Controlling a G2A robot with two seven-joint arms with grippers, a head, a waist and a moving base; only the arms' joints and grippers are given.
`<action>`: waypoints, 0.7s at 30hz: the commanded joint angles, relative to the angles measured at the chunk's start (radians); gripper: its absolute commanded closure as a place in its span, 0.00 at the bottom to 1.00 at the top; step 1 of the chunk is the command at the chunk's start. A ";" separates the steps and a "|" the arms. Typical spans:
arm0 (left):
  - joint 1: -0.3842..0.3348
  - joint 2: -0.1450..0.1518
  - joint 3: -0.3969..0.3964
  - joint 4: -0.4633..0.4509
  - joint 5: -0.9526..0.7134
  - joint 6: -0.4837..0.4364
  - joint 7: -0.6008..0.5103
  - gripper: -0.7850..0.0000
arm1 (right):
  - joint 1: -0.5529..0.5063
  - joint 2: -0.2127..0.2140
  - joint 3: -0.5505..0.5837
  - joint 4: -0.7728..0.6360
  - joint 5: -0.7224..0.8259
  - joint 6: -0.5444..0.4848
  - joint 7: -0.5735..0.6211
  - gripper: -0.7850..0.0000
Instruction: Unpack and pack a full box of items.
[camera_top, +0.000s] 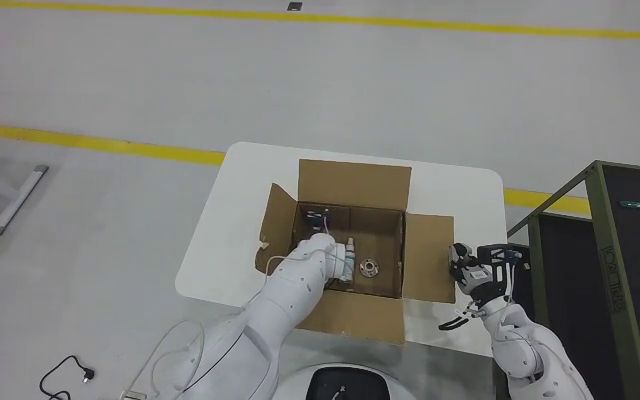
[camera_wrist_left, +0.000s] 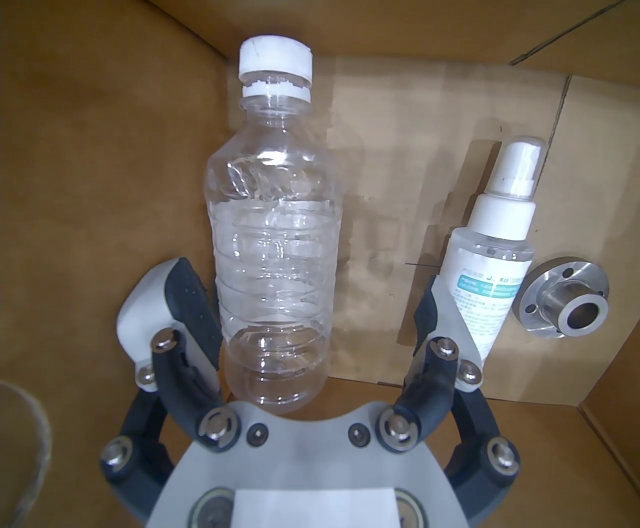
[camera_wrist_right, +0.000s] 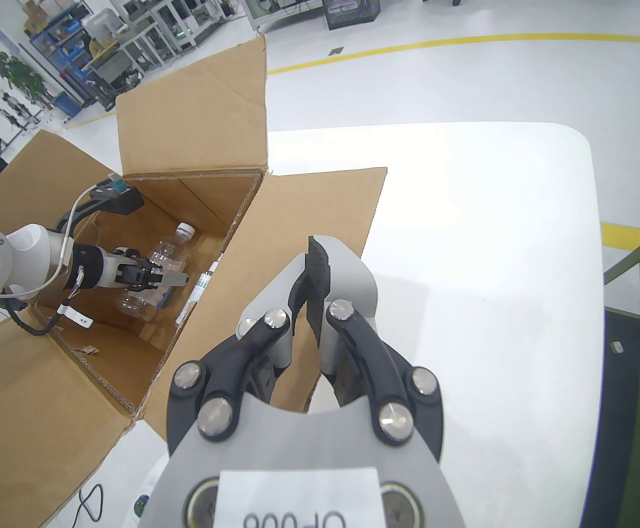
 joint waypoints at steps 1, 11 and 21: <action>-0.001 -0.002 -0.003 -0.003 -0.005 -0.006 -0.006 0.00 | -0.001 0.000 0.000 -0.001 0.000 0.001 0.000 1.00; -0.004 -0.012 -0.015 -0.020 -0.025 -0.046 -0.046 0.00 | -0.005 0.001 0.001 -0.006 0.000 -0.002 -0.003 1.00; -0.022 -0.014 -0.014 -0.043 0.018 0.039 -0.023 0.00 | -0.008 0.000 -0.004 -0.009 -0.002 0.000 -0.004 1.00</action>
